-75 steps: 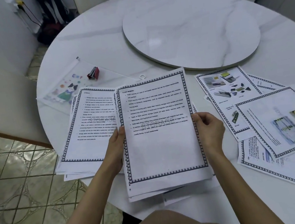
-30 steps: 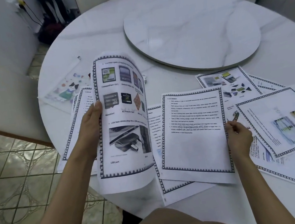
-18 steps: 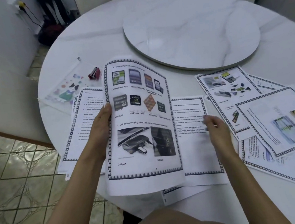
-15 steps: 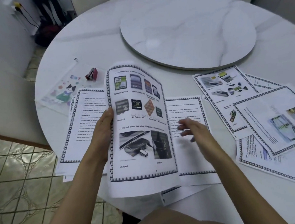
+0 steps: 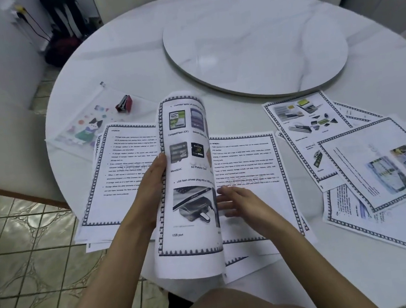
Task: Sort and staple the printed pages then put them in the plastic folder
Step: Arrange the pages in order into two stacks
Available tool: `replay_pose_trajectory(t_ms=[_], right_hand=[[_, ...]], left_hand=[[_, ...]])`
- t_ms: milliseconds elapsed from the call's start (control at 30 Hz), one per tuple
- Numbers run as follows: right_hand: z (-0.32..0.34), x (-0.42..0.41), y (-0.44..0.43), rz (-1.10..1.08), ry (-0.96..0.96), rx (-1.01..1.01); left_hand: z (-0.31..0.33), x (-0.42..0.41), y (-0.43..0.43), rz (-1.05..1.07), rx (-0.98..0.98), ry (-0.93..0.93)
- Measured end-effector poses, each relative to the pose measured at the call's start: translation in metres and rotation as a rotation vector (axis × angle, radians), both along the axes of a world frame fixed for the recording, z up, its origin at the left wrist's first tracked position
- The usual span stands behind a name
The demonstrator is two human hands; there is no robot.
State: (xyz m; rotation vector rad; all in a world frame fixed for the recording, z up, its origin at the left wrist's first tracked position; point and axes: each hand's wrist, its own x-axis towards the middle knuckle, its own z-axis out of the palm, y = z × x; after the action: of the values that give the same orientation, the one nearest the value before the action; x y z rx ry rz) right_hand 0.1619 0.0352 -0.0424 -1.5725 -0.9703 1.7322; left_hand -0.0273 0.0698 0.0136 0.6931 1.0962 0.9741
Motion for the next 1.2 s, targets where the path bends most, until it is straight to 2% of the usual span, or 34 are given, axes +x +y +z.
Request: replay_pose_trajectory(t_ms=[133,300,500,633,900,1200], right_hand=[[-0.002,-0.002,0.001,-0.062,0.086,0.017],[0.004,0.008,0.006,-0.207,0.037,0.076],[0.009,0.022,0.01,-0.385,-0.033,0.128],[0.012,0.029,0.011,-0.457,-0.145,0.238],[-0.001,0.033,0.009,-0.469,-0.389,0.332],[-0.018,0.034,0.008,-0.406,-0.359,0.195]], left_hand=[[0.001,0.001,0.0,-0.011,-0.021,-0.053],[-0.001,-0.007,0.004,0.004,-0.015,-0.102],[-0.015,-0.019,0.002,0.059,0.036,0.034],[-0.023,-0.024,0.002,0.08,-0.016,0.058],[-0.035,-0.026,0.001,0.13,-0.12,0.232],[-0.044,-0.029,0.001,0.055,-0.072,0.188]])
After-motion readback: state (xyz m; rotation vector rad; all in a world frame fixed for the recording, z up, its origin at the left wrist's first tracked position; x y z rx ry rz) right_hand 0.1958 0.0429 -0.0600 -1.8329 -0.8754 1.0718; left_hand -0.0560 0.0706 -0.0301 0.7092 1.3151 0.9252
